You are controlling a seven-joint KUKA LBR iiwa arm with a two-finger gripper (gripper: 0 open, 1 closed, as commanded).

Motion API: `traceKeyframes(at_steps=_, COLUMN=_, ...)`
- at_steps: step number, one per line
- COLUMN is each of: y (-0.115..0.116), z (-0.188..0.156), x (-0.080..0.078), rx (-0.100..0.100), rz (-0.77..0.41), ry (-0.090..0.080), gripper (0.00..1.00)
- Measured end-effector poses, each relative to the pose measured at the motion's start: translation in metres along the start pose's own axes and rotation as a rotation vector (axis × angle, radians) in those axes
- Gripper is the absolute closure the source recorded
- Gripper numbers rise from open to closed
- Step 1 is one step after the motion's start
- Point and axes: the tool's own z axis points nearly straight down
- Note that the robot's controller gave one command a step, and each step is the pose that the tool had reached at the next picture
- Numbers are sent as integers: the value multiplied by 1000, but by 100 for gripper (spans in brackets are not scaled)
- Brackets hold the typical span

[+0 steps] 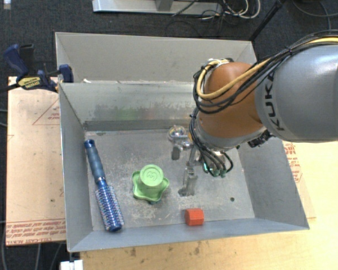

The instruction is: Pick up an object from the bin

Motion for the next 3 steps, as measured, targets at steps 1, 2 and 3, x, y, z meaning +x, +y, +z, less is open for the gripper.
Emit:
traceKeyframes(at_steps=1, y=74, z=87, x=11, rx=-2, rz=19, ry=-1, gripper=0)
traceKeyframes(at_steps=2, y=70, z=83, x=8, rx=-1, rz=27, ry=-8, gripper=100)
traceKeyframes(at_steps=3, y=155, z=-141, x=-9, rx=-3, rz=-206, ry=-19, gripper=100)
